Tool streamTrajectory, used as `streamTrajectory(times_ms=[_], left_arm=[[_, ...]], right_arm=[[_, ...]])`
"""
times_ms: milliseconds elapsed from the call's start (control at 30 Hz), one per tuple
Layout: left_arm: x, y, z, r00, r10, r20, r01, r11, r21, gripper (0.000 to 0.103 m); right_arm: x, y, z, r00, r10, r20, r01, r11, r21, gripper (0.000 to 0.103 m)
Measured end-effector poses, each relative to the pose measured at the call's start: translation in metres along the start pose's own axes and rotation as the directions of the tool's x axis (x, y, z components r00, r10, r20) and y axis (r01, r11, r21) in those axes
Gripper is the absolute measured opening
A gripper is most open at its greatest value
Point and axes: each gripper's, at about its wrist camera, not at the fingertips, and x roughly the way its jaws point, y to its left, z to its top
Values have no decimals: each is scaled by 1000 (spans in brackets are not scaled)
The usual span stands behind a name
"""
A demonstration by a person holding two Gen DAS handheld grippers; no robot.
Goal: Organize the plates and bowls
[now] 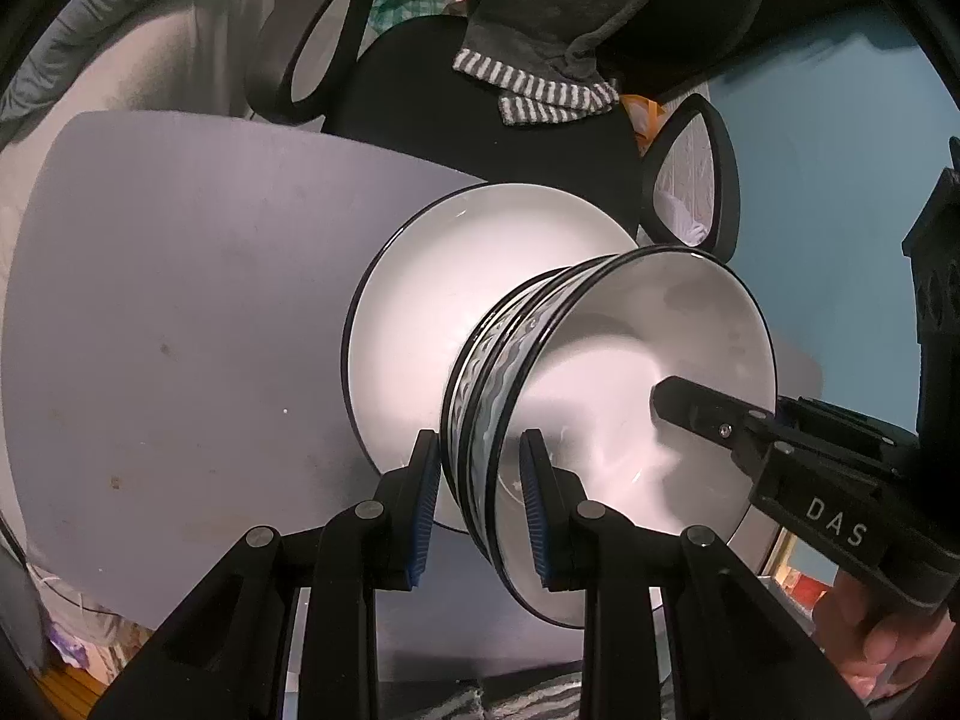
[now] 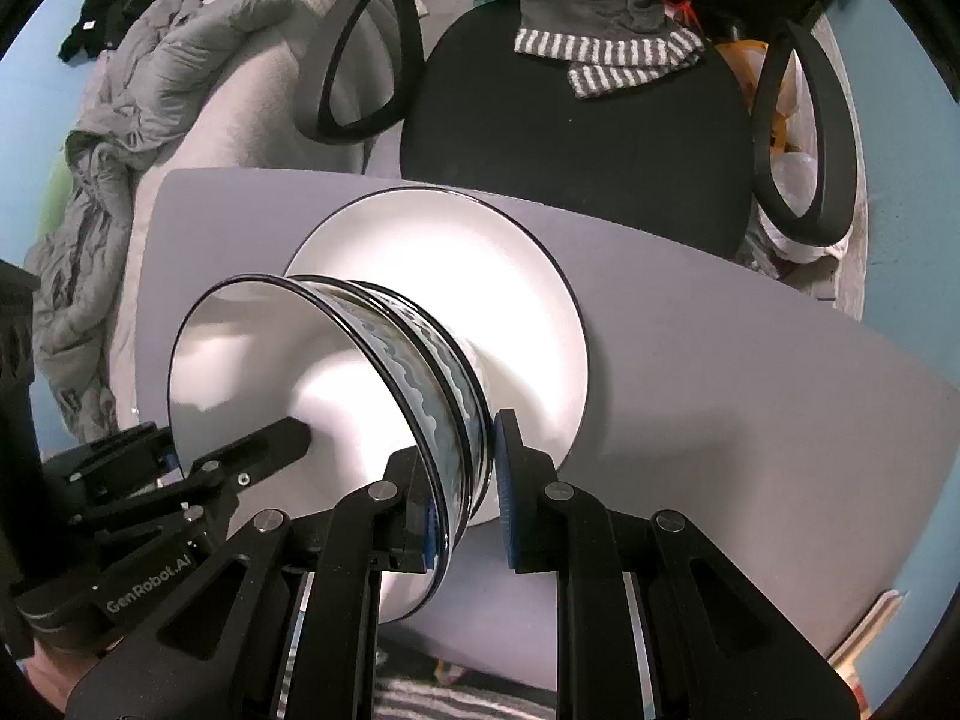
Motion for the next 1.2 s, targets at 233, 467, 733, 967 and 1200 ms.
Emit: streamTrajectory(times_ms=[233, 467, 733, 967, 1200], left_arm=[[2, -3, 1, 1000, 18, -6, -18, 1000, 17, 26], [5, -5, 0, 1000, 25, 1, -25, 1000, 3, 26], [4, -2, -3, 1000, 1, 17, -1, 1000, -24, 26], [-13, -3, -2, 996, 40, 79, -40, 999, -3, 44], [-48, -6, -17, 983, 90, 162, -94, 995, 21, 59]], right_arm=[[3, -3, 2, 1000, -3, -3, 3, 1000, -3, 16], [6, -4, 4, 1000, 2, 4, -2, 1000, 1, 16], [7, -8, 4, 999, 22, 26, -22, 1000, -6, 19], [0, -14, 1, 998, -26, 61, 26, 1000, -2, 34], [-37, -16, -11, 982, -67, 177, 69, 998, -4, 54]])
